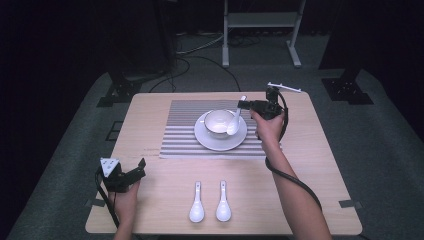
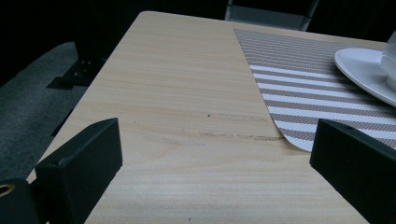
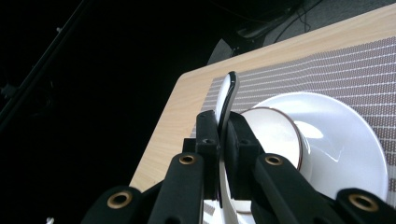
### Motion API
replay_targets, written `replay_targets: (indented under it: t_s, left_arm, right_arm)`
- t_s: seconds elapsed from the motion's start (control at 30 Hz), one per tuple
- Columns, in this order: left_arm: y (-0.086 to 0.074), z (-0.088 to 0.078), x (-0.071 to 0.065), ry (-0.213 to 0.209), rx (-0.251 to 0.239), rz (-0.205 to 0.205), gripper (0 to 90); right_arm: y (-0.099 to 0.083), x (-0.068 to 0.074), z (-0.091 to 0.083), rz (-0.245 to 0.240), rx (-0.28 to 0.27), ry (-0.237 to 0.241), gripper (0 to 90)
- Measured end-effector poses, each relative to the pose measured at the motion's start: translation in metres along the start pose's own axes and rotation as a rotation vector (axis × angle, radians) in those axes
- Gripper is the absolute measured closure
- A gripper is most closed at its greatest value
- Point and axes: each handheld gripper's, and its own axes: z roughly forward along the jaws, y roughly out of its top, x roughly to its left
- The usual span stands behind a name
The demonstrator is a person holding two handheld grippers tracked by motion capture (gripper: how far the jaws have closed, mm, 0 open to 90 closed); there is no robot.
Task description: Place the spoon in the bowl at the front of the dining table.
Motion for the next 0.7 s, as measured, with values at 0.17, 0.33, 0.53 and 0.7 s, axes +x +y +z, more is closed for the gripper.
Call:
replay_targets:
  t_s: [0.17, 0.33, 0.53, 0.7]
  left_arm:
    - [0.000, 0.000, 0.000, 0.000, -0.001, -0.001, 1.1]
    - [0.000, 0.000, 0.000, -0.002, -0.001, -0.002, 1.1]
    - [0.000, 0.000, 0.000, -0.003, -0.002, -0.001, 1.1]
    - [0.000, 0.000, 0.000, -0.004, -0.001, -0.003, 1.1]
  right_arm:
    - [0.007, 0.001, 0.003, 0.017, -0.018, -0.018, 85.0]
    - [0.010, 0.003, 0.009, 0.028, -0.020, -0.036, 85.0]
    - [0.013, 0.006, 0.017, 0.035, -0.018, -0.052, 85.0]
    - [0.014, 0.006, 0.024, 0.037, -0.028, -0.075, 84.9]
